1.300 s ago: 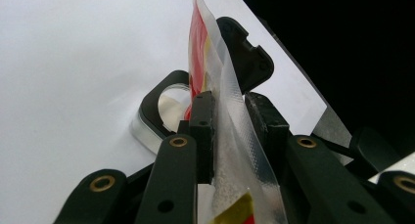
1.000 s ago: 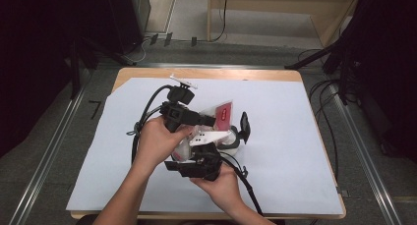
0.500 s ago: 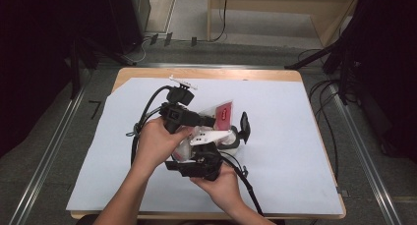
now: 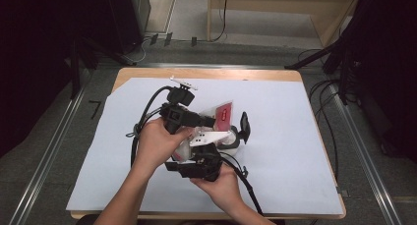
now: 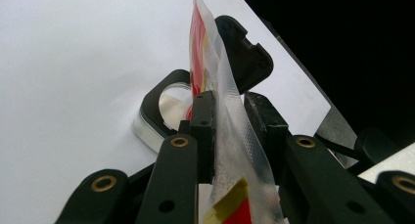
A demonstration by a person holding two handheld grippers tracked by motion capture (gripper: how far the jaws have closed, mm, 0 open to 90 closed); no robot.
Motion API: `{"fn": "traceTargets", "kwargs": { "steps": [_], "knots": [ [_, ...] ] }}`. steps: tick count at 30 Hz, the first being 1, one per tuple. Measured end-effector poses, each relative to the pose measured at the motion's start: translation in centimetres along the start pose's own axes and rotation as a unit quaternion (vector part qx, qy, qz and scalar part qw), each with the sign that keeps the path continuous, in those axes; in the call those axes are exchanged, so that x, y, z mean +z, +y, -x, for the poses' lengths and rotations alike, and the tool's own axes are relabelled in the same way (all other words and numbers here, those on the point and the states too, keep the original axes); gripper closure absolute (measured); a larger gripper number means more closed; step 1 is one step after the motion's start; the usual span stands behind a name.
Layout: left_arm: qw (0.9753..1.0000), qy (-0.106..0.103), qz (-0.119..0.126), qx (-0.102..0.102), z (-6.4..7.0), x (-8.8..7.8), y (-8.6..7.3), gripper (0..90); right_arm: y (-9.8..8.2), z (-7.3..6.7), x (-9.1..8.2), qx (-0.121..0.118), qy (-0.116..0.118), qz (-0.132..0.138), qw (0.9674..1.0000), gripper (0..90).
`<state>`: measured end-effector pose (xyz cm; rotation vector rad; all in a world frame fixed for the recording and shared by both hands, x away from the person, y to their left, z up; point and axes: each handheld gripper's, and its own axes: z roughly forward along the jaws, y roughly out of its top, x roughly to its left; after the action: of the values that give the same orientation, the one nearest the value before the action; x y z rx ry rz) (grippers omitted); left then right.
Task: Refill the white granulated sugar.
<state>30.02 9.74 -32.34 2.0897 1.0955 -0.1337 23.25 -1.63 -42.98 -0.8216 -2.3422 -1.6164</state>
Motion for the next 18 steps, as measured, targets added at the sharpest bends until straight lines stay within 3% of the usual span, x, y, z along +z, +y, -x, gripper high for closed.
{"fn": "traceTargets", "kwargs": {
  "steps": [18],
  "knots": [
    [1.0000,-0.003,-0.002,0.003,0.09,0.04,-0.04,75.4,-0.16,-0.11,-0.10,-0.003,0.000,0.001,1.0000,62.3]
  ]
}}
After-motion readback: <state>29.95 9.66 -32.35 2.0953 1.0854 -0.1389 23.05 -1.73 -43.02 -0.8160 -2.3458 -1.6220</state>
